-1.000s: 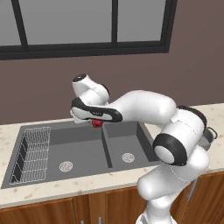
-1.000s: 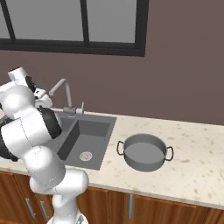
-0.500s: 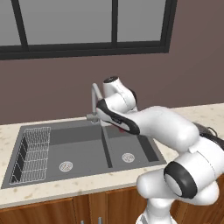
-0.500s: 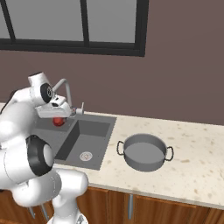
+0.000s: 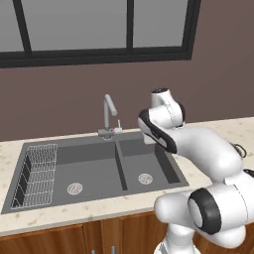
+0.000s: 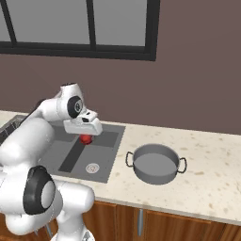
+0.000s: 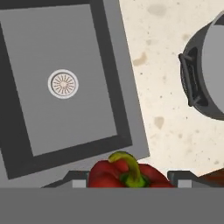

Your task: Dump the bell pepper from the pot into the sink. Then turn on the water and wash the bell pepper. Then turn off the water and put the bell pepper back in the pot.

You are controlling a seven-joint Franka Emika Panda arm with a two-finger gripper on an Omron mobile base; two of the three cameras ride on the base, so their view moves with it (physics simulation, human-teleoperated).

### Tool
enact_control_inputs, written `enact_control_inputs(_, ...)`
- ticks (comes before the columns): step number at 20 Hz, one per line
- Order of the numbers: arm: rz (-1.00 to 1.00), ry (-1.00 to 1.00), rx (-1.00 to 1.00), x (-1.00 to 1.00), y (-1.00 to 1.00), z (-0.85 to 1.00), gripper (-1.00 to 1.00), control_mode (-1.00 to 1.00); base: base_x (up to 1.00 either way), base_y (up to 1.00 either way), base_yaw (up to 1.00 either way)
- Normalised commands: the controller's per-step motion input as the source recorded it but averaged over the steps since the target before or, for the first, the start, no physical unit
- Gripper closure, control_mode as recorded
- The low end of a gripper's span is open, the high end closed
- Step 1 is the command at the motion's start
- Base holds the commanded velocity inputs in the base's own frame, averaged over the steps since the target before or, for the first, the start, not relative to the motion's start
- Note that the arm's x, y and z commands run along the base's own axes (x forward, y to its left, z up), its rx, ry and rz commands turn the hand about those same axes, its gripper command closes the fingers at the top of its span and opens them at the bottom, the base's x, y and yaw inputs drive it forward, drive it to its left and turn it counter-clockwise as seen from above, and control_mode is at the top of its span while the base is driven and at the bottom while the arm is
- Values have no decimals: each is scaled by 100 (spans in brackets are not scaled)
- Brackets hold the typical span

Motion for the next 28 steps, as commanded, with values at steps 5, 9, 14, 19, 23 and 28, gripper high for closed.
enact_control_inputs(5, -11, 17, 3, 0, -100, 0, 100, -100, 0, 0, 0)
enact_control_inputs(9, -10, 15, 2, 0, -100, 0, 100, -100, 0, 0, 0)
enact_control_inputs(14, -8, 8, 1, 0, -99, 0, 100, -100, 0, 0, 0)
enact_control_inputs(19, -1, 0, 4, 18, -71, 0, 100, -100, 0, 0, 0)
enact_control_inputs(23, 0, 0, 6, 35, -45, -6, 100, -100, 0, 0, 0)
enact_control_inputs(28, 0, 0, 4, 36, -41, -29, 100, -100, 0, 0, 0)
